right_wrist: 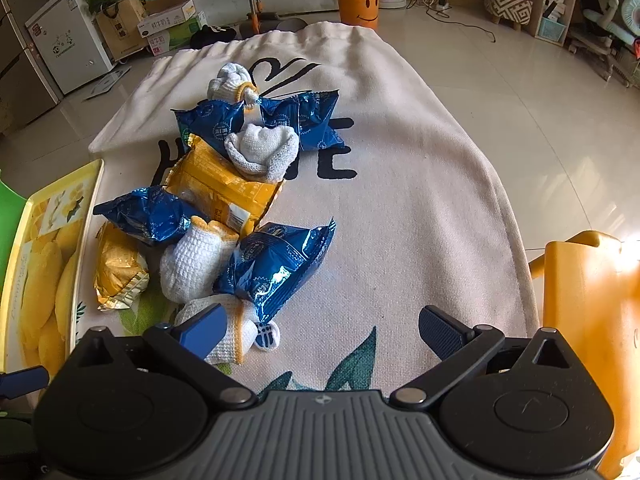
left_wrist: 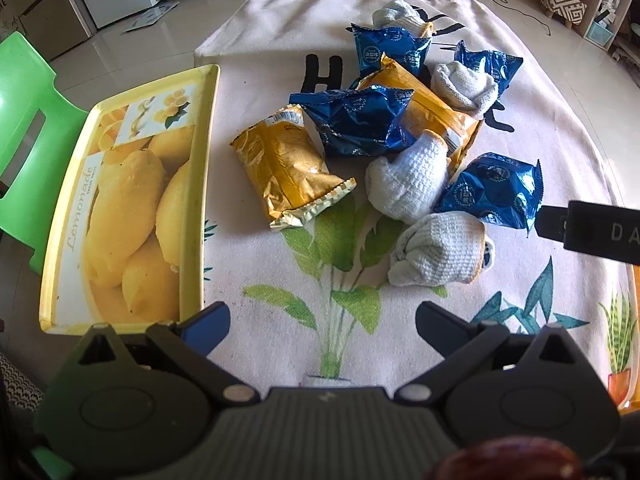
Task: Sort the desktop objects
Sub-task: 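Move the left tool toward the yellow packet while the right tool approaches a blue packet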
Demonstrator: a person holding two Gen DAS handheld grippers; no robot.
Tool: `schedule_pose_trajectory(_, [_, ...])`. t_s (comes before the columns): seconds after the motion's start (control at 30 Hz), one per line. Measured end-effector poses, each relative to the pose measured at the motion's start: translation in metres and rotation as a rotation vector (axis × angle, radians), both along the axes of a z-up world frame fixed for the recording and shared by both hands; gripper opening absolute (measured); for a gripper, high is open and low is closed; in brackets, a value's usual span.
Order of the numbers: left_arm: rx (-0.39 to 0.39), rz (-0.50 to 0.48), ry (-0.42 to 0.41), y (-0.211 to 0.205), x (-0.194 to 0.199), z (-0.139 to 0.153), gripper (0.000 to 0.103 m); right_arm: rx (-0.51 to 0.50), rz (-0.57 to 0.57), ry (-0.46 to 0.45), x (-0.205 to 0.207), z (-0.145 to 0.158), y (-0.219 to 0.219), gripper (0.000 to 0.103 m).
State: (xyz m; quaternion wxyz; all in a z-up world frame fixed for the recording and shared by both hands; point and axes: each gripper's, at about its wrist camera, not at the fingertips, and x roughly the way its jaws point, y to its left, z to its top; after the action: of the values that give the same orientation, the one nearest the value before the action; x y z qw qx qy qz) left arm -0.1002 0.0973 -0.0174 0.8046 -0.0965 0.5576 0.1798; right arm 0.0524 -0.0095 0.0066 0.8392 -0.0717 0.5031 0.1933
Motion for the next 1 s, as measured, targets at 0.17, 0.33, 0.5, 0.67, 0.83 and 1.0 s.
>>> schedule_pose_trajectory(0.17, [-0.019,-0.013,-0.002,0.013,0.004,0.001,0.102,0.019,-0.052,0.03,0.006,-0.001,-0.007,0.103])
schedule_pose_trajectory(0.33, [0.034,-0.045,-0.005,0.03,0.012,0.006,0.102,0.024,-0.088,0.033,0.01,-0.001,-0.011,0.103])
schedule_pose_trajectory(0.5, [0.051,-0.05,-0.014,0.045,0.018,0.012,0.102,0.045,-0.106,0.062,0.013,-0.003,-0.013,0.103])
schedule_pose_trajectory(0.67, [0.016,-0.028,-0.02,0.061,0.024,0.011,0.102,0.061,-0.112,0.083,0.015,-0.004,-0.012,0.103])
schedule_pose_trajectory(0.83, [-0.008,0.005,-0.015,0.075,0.033,0.004,0.102,0.078,-0.12,0.119,0.021,-0.007,-0.011,0.103])
schedule_pose_trajectory(1.0, [-0.052,0.012,-0.004,0.08,0.047,-0.005,0.102,0.072,-0.108,0.136,0.029,-0.007,-0.002,0.103])
